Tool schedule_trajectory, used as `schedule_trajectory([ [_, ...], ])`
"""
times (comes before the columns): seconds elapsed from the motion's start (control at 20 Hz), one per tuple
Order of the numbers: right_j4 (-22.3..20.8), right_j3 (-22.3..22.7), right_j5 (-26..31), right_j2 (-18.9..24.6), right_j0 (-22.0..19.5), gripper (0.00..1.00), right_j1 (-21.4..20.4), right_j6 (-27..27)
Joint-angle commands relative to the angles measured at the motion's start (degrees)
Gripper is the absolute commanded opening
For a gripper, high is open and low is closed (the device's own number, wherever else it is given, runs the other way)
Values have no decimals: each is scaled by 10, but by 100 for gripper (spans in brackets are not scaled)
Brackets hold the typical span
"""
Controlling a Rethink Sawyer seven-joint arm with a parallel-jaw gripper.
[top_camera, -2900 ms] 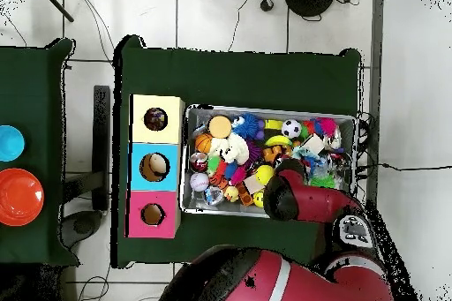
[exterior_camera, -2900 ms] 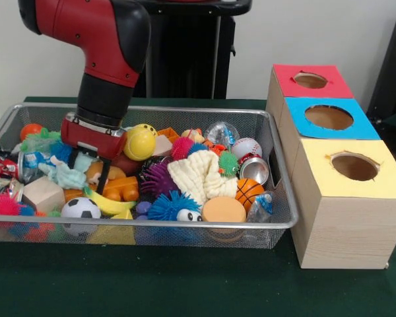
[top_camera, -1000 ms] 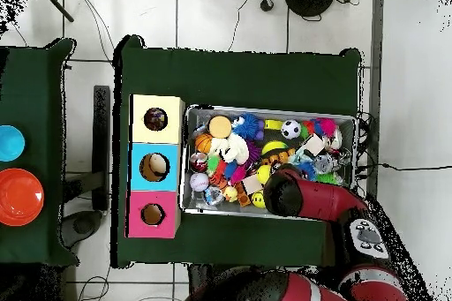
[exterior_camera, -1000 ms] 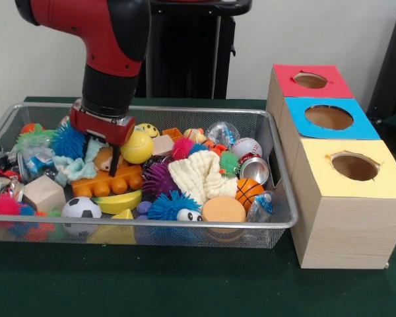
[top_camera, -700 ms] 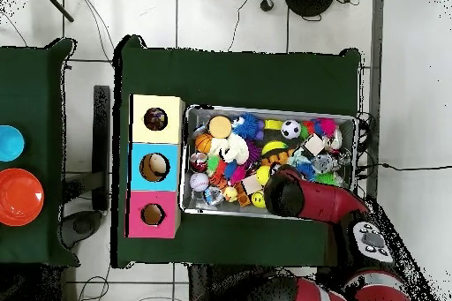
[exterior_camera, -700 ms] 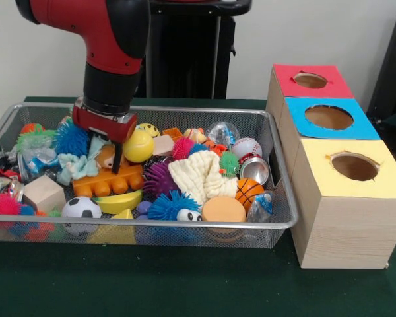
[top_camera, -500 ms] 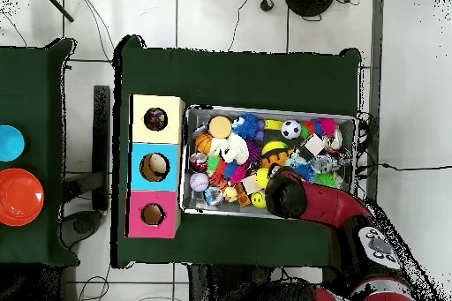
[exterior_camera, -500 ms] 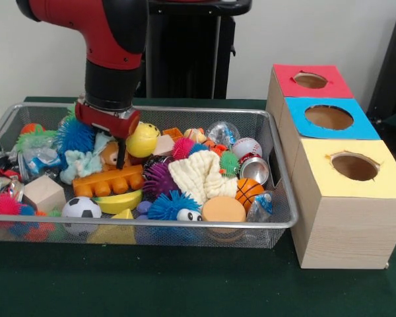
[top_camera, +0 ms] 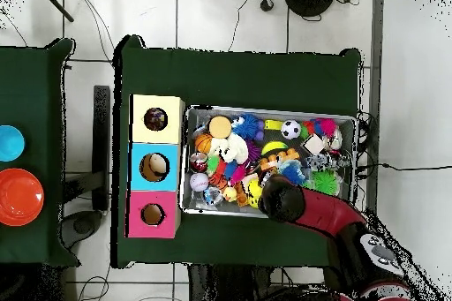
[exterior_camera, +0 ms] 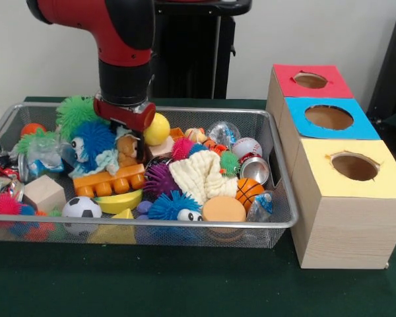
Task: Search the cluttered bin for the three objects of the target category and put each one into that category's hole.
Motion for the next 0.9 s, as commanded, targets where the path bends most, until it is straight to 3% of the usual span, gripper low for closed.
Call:
schedule_trajectory([
  [0.05, 16, 140, 172, 64, -18, 100, 59, 19],
  [0.7, 25, 167, 132, 96, -22, 100, 51, 20],
  [0.9, 13, 176, 64, 118, -33, 100, 50, 29],
])
